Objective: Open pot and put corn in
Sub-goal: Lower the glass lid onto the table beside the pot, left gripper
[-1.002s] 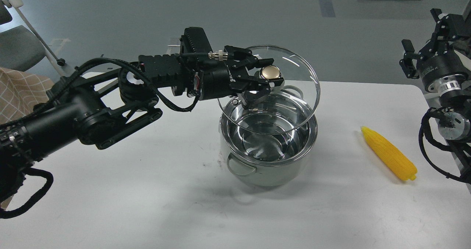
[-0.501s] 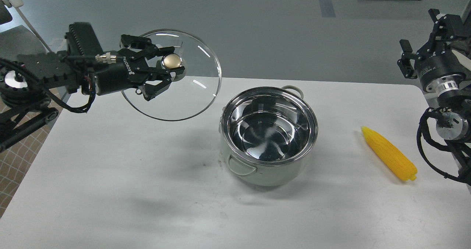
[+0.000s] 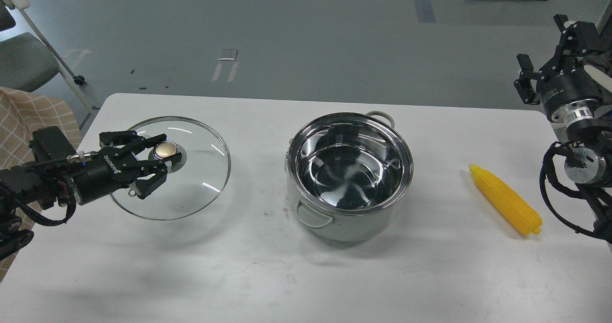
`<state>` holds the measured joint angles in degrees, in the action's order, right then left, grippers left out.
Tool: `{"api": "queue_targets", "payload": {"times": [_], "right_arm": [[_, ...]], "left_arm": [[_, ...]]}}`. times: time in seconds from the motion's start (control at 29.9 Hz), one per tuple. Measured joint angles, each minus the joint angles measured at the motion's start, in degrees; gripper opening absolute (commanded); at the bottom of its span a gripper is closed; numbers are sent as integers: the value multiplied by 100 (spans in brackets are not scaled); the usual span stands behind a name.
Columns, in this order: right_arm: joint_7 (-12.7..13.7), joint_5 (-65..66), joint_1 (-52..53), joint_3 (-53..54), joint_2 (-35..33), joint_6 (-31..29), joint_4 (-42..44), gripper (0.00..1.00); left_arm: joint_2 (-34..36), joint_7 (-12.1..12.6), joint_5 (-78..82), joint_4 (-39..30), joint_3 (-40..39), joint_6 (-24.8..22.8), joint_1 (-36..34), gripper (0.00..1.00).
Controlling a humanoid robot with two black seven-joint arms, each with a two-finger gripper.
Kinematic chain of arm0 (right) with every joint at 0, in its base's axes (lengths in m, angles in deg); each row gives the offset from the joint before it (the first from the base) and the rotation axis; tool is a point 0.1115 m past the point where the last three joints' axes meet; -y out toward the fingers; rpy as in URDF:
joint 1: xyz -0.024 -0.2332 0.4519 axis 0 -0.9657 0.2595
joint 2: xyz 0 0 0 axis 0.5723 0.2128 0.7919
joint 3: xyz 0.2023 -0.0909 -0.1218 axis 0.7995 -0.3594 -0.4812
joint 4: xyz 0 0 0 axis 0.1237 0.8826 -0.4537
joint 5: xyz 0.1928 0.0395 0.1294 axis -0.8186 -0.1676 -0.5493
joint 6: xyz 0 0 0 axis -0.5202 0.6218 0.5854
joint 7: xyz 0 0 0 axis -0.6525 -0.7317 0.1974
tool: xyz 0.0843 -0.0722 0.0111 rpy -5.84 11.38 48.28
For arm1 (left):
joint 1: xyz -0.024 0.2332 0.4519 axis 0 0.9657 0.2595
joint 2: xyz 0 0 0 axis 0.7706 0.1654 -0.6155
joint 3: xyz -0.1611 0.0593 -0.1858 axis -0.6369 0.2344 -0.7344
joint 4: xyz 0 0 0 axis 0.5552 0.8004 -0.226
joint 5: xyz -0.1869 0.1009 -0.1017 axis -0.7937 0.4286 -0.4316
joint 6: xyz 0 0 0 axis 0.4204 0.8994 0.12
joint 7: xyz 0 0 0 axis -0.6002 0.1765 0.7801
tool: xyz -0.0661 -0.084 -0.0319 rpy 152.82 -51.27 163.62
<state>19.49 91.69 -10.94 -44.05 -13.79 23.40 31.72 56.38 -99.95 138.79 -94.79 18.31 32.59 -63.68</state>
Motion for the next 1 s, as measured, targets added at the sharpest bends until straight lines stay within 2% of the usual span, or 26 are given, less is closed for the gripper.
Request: {"api": "queue_targets", "payload": {"times": [0.23, 0.63, 1.0], "right_arm": [[0, 0, -28, 0, 6, 0, -3, 100], [0, 0, -63, -1, 2, 0, -10, 100], [0, 0, -107, -1, 8, 1, -22, 100]], "left_arm": [[-338, -29, -619, 411, 7, 143, 330, 30], [-924, -21, -668, 1256, 8, 733, 584, 30], [-985, -36, -668, 1464, 55, 786, 779, 34]]}}
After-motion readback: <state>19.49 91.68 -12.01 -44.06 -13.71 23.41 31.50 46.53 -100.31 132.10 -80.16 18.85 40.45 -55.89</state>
